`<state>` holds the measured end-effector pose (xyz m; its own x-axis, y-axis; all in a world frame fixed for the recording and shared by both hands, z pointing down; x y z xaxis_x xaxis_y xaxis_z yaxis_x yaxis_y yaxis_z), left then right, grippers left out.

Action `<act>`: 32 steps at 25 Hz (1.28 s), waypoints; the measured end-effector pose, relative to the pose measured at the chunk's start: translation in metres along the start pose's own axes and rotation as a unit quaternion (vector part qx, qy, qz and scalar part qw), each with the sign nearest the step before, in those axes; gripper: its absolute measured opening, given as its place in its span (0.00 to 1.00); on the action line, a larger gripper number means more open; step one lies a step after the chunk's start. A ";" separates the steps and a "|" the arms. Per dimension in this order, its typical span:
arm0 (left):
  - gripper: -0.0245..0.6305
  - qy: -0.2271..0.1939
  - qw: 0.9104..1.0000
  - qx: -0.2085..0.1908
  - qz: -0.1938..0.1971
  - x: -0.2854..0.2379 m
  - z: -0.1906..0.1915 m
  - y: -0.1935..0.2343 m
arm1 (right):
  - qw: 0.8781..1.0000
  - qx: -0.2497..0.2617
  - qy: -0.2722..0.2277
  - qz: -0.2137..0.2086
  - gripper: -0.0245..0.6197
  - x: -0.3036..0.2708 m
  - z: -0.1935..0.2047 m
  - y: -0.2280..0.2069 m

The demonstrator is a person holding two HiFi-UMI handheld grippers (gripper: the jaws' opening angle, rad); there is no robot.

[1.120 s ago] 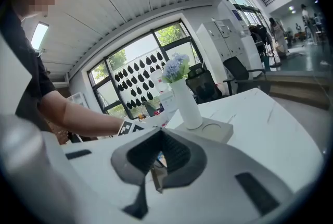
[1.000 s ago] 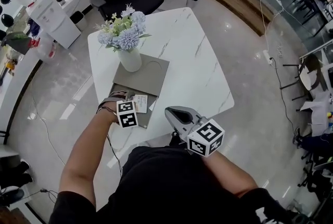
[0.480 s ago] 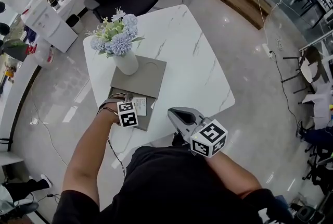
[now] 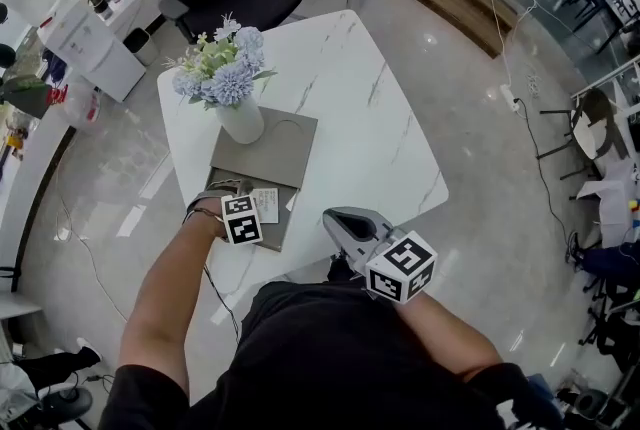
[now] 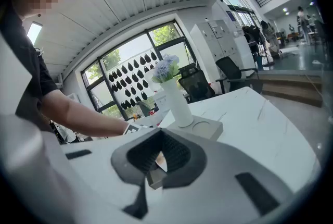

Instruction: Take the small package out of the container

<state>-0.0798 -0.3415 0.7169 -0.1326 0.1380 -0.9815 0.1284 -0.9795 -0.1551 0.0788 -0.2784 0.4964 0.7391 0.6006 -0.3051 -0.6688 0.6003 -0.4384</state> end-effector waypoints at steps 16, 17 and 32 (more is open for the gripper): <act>0.65 -0.098 0.986 0.051 -0.125 0.105 -0.014 0.014 | 0.998 0.037 -0.003 -0.052 0.04 -0.021 -0.009 0.046; 0.65 -0.102 0.984 0.056 -0.132 0.111 -0.014 0.013 | 0.998 0.039 -0.002 -0.056 0.04 -0.023 -0.009 0.050; 0.65 -0.205 0.933 0.208 -0.211 0.186 0.009 0.005 | 0.995 0.064 -0.003 -0.078 0.04 -0.039 -0.015 0.072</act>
<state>-0.1121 -0.3224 0.5349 -0.4603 0.5400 -0.7046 -0.4010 -0.8346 -0.3777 0.0028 -0.2665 0.4645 0.8341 0.4980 -0.2372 -0.5515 0.7487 -0.3677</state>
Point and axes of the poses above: the fingertips, and each gripper's own axes: x backward along the fingers, y to its left, z out of its underside, the point moved 2 cm from there along x, backward along the fingers, and after that the axes turned 6 degrees about -z, right-handed, at the moved point
